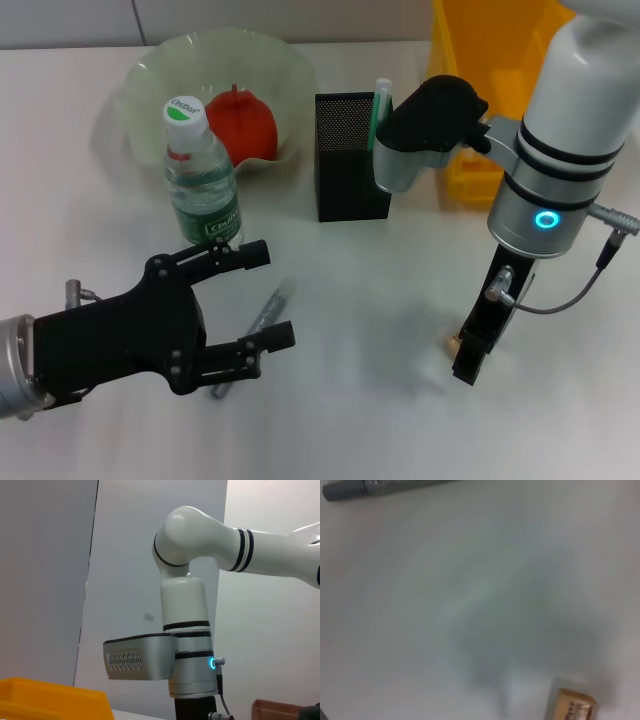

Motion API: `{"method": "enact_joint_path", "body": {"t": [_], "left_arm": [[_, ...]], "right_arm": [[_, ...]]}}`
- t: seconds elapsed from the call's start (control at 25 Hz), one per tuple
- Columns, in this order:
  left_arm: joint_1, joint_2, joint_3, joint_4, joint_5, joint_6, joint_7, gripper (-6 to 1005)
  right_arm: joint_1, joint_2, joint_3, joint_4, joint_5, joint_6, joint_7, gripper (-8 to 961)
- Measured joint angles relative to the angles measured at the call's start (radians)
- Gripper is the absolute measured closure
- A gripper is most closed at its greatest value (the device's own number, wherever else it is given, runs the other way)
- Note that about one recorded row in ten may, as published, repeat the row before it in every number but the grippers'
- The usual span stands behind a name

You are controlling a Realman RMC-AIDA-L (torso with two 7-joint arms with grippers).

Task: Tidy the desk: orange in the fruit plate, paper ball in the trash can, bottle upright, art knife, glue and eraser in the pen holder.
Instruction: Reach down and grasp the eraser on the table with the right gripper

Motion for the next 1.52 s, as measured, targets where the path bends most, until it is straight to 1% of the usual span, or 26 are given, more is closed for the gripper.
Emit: {"method": "enact_joint_path", "body": {"t": [0.08,0.48,0.76,0.8,1.08,1.52], "left_arm": [[0.0,-0.001,0.0,0.0,0.0,-0.001,0.0,192],[0.001,0.0,-0.001,0.0,0.0,-0.002,0.0,193],[0.002,0.0,-0.001,0.0,0.0,-0.001,0.0,193],[0.003,0.0,0.0,0.0,0.0,-0.002,0.0,193],[0.005,0.0,0.0,0.0,0.0,-0.004,0.0,194],[0.003,-0.003,0.001,0.0,0.0,-0.014,0.0,194]], "right_arm": [[0.0,0.0,0.0,0.0,0.003,0.001,0.0,271],[0.001,0.0,0.001,0.0,0.004,0.004,0.002,483],[0.004,0.0,0.001,0.0,0.002,0.007,0.006,590],[0.004,0.0,-0.002,0.0,0.0,0.007,0.009,585],[0.004,0.0,-0.009,0.0,-0.001,0.012,0.013,425],[0.006,0.0,-0.009,0.025,-0.001,0.039,0.014,438]]}}
